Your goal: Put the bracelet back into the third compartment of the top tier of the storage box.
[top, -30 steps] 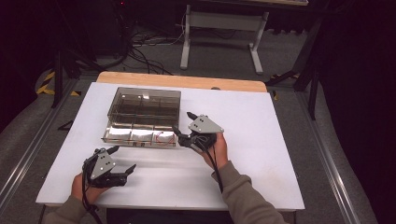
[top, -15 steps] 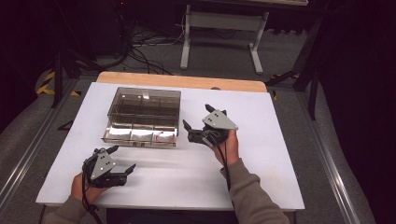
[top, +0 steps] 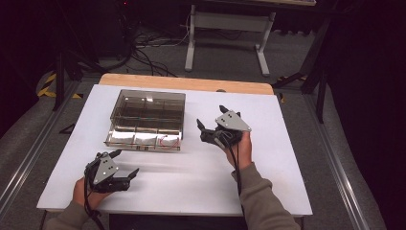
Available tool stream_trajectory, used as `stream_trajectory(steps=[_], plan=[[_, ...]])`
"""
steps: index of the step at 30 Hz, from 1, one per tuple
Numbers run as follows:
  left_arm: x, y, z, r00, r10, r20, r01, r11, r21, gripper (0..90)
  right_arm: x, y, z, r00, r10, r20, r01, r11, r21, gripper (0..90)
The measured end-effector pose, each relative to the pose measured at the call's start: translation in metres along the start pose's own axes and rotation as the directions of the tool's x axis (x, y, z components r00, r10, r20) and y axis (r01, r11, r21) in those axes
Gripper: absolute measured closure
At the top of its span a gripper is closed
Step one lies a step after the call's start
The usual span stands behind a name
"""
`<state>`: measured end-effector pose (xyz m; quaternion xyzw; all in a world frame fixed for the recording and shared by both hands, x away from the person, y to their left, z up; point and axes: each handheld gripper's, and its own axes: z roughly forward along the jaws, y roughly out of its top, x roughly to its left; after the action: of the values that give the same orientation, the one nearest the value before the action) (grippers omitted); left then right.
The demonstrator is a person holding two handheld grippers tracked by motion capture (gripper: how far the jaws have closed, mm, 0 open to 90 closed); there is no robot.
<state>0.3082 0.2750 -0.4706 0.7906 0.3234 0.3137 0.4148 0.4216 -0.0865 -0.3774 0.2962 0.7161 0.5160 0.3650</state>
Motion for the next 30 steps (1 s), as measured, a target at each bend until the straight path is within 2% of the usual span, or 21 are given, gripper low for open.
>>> stream_trajectory(steps=[7, 19, 22, 30], plan=[[0.0, 0.0, 0.0, 1.0, 0.001, 0.003, -0.001, 1.0, -0.001, 15.5, -0.008, -0.003, -0.003, 0.9998, 0.003, 0.017, -0.004, 1.0, 0.022, 14.1], [0.0, 0.0, 0.0, 1.0, 0.004, 0.003, -0.004, 1.0, 0.0, 15.7, -0.019, -0.006, -0.01, 0.9992, 0.009, 0.039, -0.01, 1.0, 0.028, 13.8], [0.0, 0.0, 0.0, 1.0, 0.006, 0.003, -0.006, 1.0, 0.002, 15.7, -0.022, -0.006, -0.013, 0.9992, 0.033, 0.022, -0.033, 0.999, 0.015, 11.0], [0.0, 0.0, 0.0, 1.0, 0.005, 0.001, -0.005, 1.0, 0.003, 15.7, -0.028, -0.007, -0.018, 0.9996, 0.025, 0.016, -0.026, 0.999, 0.028, 7.4]])
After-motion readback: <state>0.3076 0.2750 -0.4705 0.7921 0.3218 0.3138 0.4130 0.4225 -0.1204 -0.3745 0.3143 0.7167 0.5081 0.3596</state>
